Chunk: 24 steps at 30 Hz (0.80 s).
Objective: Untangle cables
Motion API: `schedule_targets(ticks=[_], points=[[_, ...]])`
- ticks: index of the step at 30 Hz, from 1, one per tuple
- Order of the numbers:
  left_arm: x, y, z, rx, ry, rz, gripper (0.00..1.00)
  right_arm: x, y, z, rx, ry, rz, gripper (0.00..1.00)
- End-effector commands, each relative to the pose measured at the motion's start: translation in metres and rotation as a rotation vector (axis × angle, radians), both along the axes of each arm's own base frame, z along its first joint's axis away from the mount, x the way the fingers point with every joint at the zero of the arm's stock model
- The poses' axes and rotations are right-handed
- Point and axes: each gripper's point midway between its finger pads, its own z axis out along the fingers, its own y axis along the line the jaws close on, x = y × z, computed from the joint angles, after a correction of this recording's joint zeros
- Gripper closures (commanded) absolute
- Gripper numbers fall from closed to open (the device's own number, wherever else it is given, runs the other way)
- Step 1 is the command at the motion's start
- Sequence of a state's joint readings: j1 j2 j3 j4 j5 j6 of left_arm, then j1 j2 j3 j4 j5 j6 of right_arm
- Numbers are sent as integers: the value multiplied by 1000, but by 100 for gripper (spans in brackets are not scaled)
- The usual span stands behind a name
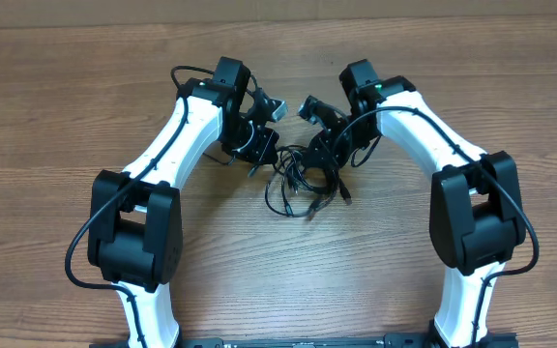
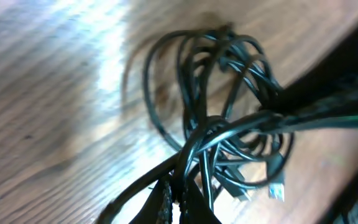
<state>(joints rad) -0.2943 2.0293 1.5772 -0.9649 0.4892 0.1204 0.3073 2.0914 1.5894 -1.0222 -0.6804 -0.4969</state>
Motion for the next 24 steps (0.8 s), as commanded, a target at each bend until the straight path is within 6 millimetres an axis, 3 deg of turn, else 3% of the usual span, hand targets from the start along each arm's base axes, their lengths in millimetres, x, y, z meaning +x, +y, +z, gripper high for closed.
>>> schedule_targets(ticks=[1, 8, 13, 19, 21, 23, 24], points=[[9, 24, -12, 137, 5, 147, 96, 8, 1, 25, 62, 18, -75, 96], [19, 47, -24, 262, -2, 311, 96, 22, 6, 29, 73, 100, -234, 96], [20, 50, -25, 275, -1, 331, 96, 44, -10, 15, -51, 135, -466, 96], [18, 48, -25, 270, -12, 269, 96, 31, 12, 17, -28, 17, -259, 96], [16, 46, -25, 259, -22, 220, 96, 29, 19, 17, -21, -18, -211, 83], [14, 40, -23, 228, -26, 173, 96, 32, 24, 18, -11, -54, -184, 50], [13, 36, -22, 203, -26, 145, 95, 34, 25, 19, -7, -72, -176, 46]])
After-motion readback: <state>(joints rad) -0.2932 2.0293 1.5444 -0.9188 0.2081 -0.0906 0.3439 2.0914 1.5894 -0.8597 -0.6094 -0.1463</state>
